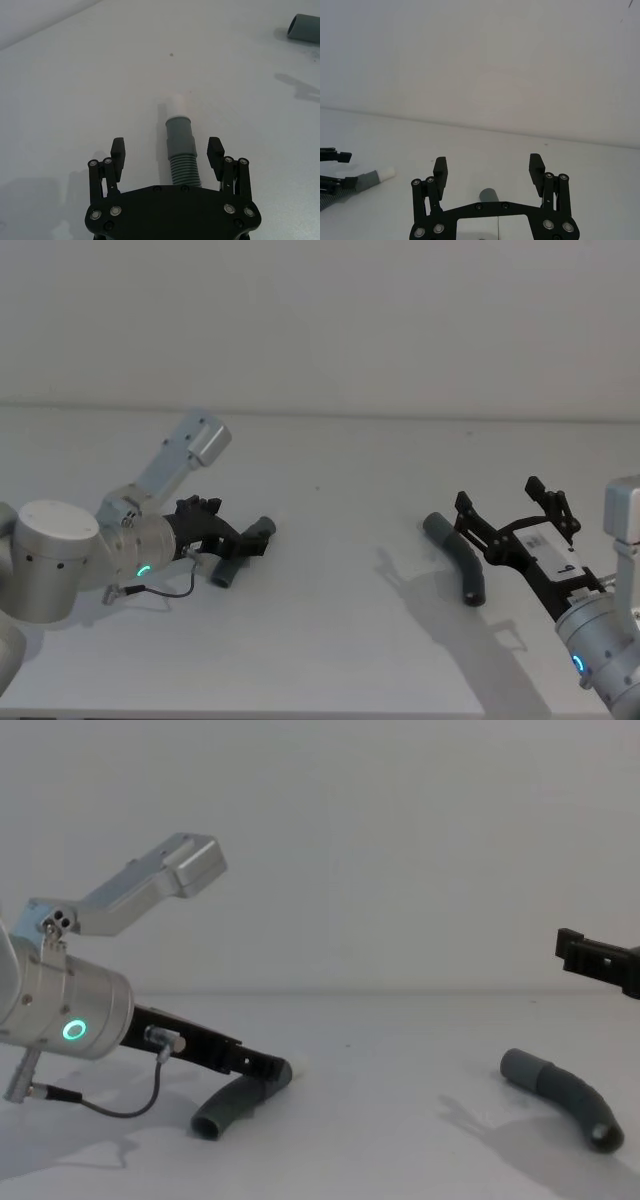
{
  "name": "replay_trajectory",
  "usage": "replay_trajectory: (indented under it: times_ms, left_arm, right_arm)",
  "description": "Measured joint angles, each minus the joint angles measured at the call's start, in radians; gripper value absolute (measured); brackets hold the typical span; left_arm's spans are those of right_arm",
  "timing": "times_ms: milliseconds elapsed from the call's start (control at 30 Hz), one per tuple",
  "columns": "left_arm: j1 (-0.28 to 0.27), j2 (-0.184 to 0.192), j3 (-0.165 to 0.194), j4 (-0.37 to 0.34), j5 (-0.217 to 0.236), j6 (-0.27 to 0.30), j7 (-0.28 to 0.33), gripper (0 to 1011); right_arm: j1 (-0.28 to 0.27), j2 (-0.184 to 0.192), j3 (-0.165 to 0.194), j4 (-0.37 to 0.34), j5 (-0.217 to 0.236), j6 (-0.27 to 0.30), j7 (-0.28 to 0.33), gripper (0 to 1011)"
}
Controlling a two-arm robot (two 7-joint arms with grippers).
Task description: Use both hands to pick up one end of the pipe from the table, align the ends, and insert them.
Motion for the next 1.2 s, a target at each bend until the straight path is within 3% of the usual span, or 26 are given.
replay_trajectory:
  times_ms: [1200]
  left_arm:
    - [-0.019,-0.039,-0.005,0.070,0.022,0.022,-0.016,1000]
  right_arm:
    - [0.000,0.000,0.000,0.000,0.000,0.000,0.000,1001]
